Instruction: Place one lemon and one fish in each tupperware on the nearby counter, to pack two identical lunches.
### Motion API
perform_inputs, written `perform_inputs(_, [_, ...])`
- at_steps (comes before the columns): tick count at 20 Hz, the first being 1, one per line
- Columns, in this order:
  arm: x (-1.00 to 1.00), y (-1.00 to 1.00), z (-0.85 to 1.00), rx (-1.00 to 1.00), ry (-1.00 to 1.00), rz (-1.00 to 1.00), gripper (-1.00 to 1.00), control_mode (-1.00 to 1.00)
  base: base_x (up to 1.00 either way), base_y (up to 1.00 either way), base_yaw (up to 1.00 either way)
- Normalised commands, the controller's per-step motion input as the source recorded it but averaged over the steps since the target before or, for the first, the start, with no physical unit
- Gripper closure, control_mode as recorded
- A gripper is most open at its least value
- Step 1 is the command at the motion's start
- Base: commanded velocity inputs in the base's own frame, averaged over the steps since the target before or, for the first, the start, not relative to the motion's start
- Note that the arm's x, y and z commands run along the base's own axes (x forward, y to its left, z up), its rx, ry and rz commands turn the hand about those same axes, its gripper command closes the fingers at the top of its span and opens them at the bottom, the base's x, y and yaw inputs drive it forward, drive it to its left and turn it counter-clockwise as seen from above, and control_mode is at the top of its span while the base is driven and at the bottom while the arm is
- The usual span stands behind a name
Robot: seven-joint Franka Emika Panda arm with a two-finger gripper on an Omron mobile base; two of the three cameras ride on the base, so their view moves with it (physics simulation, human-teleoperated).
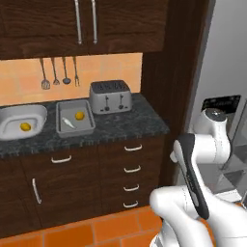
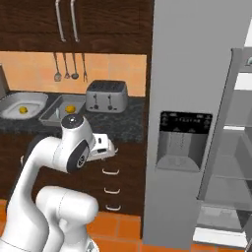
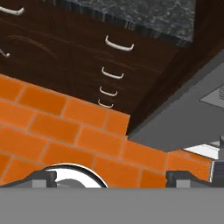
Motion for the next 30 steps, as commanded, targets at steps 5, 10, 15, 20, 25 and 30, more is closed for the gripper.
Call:
perform_inputs(5, [0.00,0.00,0.00,0.00,0.00,0.00,-1.00,1.00,-0.27,-1.00,-0.49])
perform_inputs(10, [0.00,0.00,0.00,0.00,0.00,0.00,-1.00,1.00,0.89,-0.99,-0.39])
perform_inputs(15, [0.00,0.00,0.00,0.00,0.00,0.00,-1.00,1.00,1.00,-0.59,-0.01])
perform_inputs(20, [0.00,0.00,0.00,0.00,0.00,0.00,-1.00,1.00,0.89,-0.40,0.25])
perform_inputs(25, [0.00,0.00,0.00,0.00,0.00,0.00,-1.00,1.00,0.45,-0.87,0.18])
perform_inputs(30, [0.00,0.00,0.00,0.00,0.00,0.00,-1.00,1.00,0.04,0.01,0.00])
